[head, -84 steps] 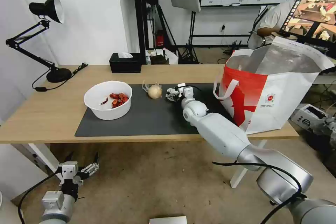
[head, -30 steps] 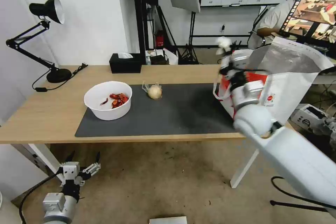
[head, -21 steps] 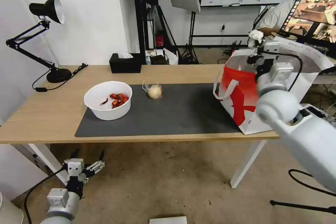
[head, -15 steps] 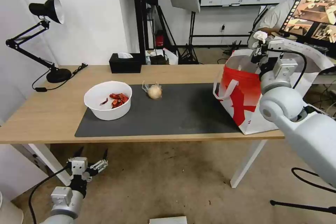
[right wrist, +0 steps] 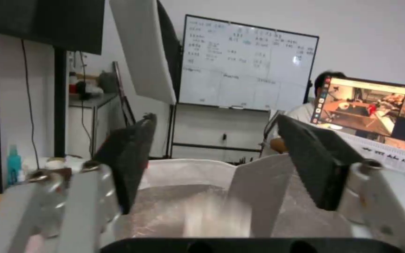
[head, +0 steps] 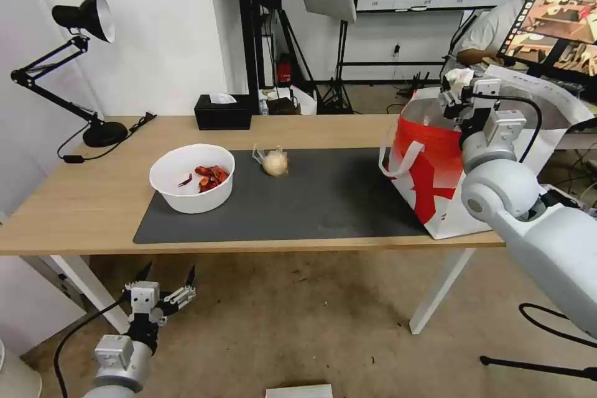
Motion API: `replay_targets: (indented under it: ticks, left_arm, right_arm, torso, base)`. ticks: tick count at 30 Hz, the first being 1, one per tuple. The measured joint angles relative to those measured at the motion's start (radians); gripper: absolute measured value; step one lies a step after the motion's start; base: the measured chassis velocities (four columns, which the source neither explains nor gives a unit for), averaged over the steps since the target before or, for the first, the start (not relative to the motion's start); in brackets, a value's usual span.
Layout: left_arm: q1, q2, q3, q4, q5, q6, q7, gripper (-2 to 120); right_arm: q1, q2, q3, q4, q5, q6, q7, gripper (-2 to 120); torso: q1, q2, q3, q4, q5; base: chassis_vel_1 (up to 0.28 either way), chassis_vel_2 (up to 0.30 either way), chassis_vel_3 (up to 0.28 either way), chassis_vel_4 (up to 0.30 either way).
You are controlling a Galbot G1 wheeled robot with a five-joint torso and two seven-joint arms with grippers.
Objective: Pick up the trash from the table and place it into the takeout bag.
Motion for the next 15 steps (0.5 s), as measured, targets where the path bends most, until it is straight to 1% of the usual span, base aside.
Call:
replay_targets:
  ticks: [1,2,3,4,6,11,15]
  left_arm:
    - [-0.001,0.0,0.001,0.0,0.0,0.0,0.0,100]
    - [-0.002,0.001,0.001,0.0,0.0,0.0,0.0,100]
    - [-0.002,0.001,0.001,0.0,0.0,0.0,0.0,100]
    - [-0.003,0.001,0.002,-0.001,0.0,0.0,0.0,100]
    - [-0.003,0.002,0.002,-0.005,0.0,0.0,0.0,100]
    - [-0.003,0.003,0.001,-0.015,0.0,0.0,0.0,100]
    - [-0.001,0.003,-0.001,-0.024,0.0,0.0,0.0,100]
  right_arm:
    - [-0.003,-0.004,0.001,0.005,0.006,-0.002,0.0,80]
    - [-0.006,-0.007,0.002,0.007,0.009,-0.002,-0.001,84]
    - [-0.006,-0.007,0.002,0.007,0.009,-0.002,-0.001,84]
    - [-0.01,-0.012,0.005,0.01,0.012,-0.003,-0.002,91]
    - [-0.015,-0.017,0.011,0.016,0.017,-0.003,-0.005,98]
    - [-0.032,-0.03,0.027,0.037,0.033,-0.004,-0.014,100]
    - [-0.055,-0.042,0.052,0.064,0.053,0.008,-0.042,100]
  torso:
    - [0.0,0.0,0.0,0.0,-0.0001]
    - [0.0,0.0,0.0,-0.0001,0.0]
    - [0.0,0.0,0.0,-0.0001,0.0]
    - [0.0,0.0,0.0,-0.0001,0.0]
    - [0.0,0.0,0.0,-0.0001,0.0]
    - [0.0,0.0,0.0,-0.0001,0.0]
    - [0.0,0.0,0.0,-0.0002,0.0001]
  base:
    - [0.0,0.0,0.0,0.0]
    - [0.0,0.0,0.0,0.0]
    - [0.0,0.0,0.0,0.0]
    - [0.0,0.0,0.0,0.0]
    - [0.0,0.0,0.0,0.0]
    - [0.0,0.0,0.0,0.0]
    - [0.0,0.0,0.0,0.0]
